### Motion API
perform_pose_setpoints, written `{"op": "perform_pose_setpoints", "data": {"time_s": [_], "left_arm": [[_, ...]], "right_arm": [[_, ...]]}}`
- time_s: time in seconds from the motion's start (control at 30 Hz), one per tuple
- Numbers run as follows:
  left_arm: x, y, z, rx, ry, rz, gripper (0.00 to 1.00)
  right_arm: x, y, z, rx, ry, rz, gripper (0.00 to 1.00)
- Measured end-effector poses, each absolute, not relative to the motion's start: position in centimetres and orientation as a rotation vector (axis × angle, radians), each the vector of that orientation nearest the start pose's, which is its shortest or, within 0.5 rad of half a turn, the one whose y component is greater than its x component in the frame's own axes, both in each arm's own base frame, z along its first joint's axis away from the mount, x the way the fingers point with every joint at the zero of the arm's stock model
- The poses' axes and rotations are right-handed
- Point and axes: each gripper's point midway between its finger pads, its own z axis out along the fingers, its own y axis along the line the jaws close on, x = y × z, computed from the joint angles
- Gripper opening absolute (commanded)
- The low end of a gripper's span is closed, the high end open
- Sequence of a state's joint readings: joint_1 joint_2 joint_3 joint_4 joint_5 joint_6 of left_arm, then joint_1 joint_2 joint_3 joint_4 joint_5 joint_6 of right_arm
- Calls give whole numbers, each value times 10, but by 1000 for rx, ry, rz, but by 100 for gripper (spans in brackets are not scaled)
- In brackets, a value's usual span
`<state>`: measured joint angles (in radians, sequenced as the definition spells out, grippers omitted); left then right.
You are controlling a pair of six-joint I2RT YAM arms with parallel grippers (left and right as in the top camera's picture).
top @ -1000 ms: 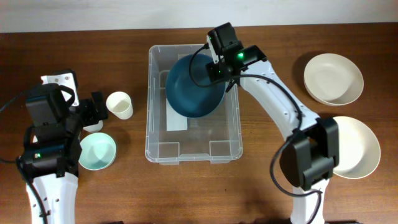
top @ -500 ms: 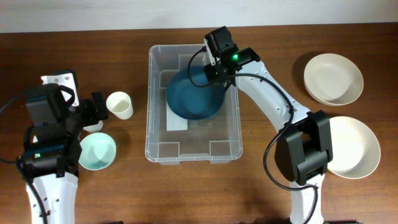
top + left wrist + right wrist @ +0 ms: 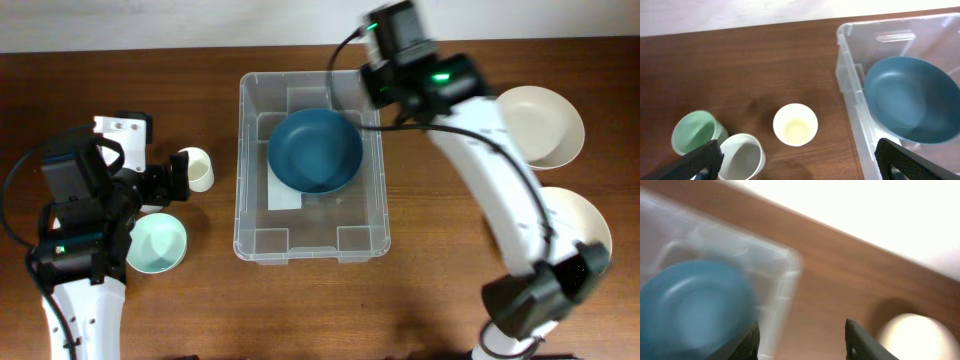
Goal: Pack container
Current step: 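Release the blue plate and withdraw the right gripper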
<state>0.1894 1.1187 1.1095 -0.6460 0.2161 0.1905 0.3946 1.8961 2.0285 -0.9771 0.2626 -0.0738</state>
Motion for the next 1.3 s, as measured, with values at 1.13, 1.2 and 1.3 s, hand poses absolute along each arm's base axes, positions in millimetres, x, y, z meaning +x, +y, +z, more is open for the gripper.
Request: {"op": "perform_pose_setpoints", "data": {"time_s": [1.13,1.2,1.3], "left_arm": [[345,19,258,207,2205,-69,99],[345,19,258,207,2205,-68,100],[345,19,258,207,2204,-68,100]], "right_arm": [[505,-114,35,-44,2909,-656,72],[505,-116,30,-37,2915,-657,72],[503,-123,26,-21,2927,-654,72]]}}
